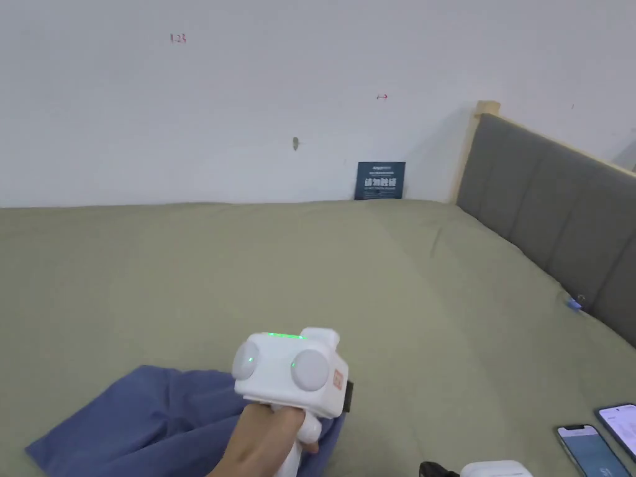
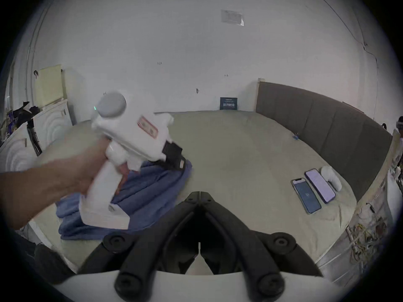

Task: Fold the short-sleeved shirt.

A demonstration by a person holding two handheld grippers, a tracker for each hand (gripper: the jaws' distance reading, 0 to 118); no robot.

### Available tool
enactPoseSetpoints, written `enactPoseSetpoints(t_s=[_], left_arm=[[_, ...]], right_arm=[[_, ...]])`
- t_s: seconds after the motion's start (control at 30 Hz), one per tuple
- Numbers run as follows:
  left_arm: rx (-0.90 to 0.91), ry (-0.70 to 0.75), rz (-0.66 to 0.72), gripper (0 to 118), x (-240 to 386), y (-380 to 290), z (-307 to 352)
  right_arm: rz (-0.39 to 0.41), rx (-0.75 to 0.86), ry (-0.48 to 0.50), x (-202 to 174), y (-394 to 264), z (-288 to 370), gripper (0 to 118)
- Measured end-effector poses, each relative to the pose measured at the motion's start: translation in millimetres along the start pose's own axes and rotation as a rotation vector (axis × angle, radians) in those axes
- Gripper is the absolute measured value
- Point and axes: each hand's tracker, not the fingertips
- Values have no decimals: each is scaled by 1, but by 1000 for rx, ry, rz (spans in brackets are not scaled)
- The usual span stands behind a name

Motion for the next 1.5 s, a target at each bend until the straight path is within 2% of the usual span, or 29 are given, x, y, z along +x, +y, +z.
enactPoseSetpoints(t_s=[0.03, 0.07, 0.1, 0.13, 0.17, 0.2, 0.33, 0.37, 0.43, 0.47, 0.5, 0.53, 0.57, 0.67, 0.9, 1.1, 1.2, 1.27, 1.37, 1.5], left_arm=[[6, 3, 13, 5, -4, -1, -5], [28, -3, 25, 23, -9, -6, -5], [40, -4, 30, 78, -13, -7, -2], [49, -1, 38, 115, -17, -9, 1], [45, 1, 36, 118, -22, -12, 10], [65, 26, 41, 111, -22, -22, 25], [249, 80, 72, 102, -39, -47, 107], [297, 93, 92, 92, -43, -58, 133], [422, 98, 93, 50, -53, -89, 191], [463, 130, 102, 33, -55, -103, 214], [502, 196, 98, 23, -57, -123, 241], [566, 266, 113, 23, -59, -145, 266], [631, 320, 135, 0, -60, -167, 289], [727, 494, 196, 0, -61, -223, 337], [782, 652, 209, 0, -72, -287, 411], [686, 633, 323, 0, -108, -307, 415], [567, 673, 297, 0, -130, -306, 398], [492, 607, 326, 0, -152, -297, 379], [373, 507, 371, 0, -193, -279, 340], [186, 433, 412, 0, -241, -260, 284]], right_arm=[[3, -4, 0, 1, -1, -2, 1], [6, -8, -3, 2, -1, -4, 1], [6, -13, -7, 2, -1, -5, 1], [3, -13, -4, 3, -2, -5, 1], [2, -14, -1, 3, -1, -5, 1], [4, -16, -4, 2, 0, -4, 1], [-14, 19, 13, -4, 5, 11, 1], [-15, 29, 18, -6, 6, 16, 1], [3, 60, 21, -12, 8, 28, 1], [21, 75, 24, -15, 9, 34, 1], [37, 84, 19, -19, 10, 41, 1], [46, 102, 20, -22, 10, 48, 1], [49, 118, 24, -25, 11, 55, 1], [56, 148, 21, -34, 12, 76, 1], [39, 227, 53, -56, 8, 115, 1], [33, 230, 93, -72, 7, 122, 1], [30, 223, 114, -74, 5, 119, 1], [36, 210, 122, -76, 3, 112, 1], [4, 168, 150, -79, -1, 98, 1], [33, 117, 148, -86, -8, 80, 1]])
